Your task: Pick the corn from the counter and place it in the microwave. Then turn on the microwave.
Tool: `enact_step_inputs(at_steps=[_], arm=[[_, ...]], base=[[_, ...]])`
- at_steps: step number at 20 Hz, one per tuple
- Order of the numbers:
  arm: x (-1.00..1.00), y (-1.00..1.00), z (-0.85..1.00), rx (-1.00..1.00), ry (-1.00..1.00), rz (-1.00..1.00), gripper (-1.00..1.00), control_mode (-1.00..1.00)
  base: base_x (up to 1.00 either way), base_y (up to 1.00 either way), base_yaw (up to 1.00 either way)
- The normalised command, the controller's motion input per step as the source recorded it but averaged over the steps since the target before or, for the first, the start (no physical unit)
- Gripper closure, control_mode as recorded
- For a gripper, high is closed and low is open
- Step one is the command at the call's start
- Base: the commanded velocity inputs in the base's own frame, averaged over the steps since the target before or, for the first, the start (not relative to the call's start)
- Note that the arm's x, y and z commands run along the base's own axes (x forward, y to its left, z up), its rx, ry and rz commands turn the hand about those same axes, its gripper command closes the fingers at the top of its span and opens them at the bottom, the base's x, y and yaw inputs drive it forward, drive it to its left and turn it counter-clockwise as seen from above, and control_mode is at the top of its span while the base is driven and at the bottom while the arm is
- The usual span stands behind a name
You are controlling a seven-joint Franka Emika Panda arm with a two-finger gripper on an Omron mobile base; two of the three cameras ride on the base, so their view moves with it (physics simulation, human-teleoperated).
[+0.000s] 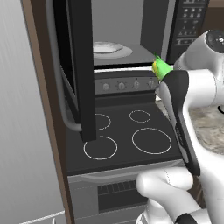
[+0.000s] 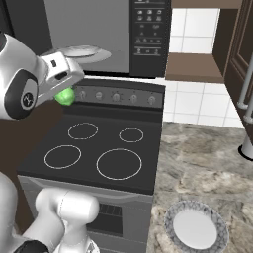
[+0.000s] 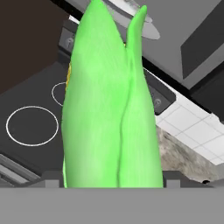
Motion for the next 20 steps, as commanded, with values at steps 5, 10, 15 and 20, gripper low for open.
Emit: enact_step_inputs(at_steps=[5,10,15,20], arm=[[0.76,0.24,0.33,0.00,-0.04,0.03,1.00,-1.00],[0.63,0.23,0.27,0.00,0.00,0.03,1.00,-1.00],[0.56,0.27,0.20,0.00,0.00,0.03,1.00,-1.00],[0.52,0.16,0.25,0.00,-0.03,0.03,1.00,-1.00]], base=[[0.00,0.00,0.00],[0.00,0.00,0.00],[0.00,0.00,0.00],[0.00,0.00,0.00]])
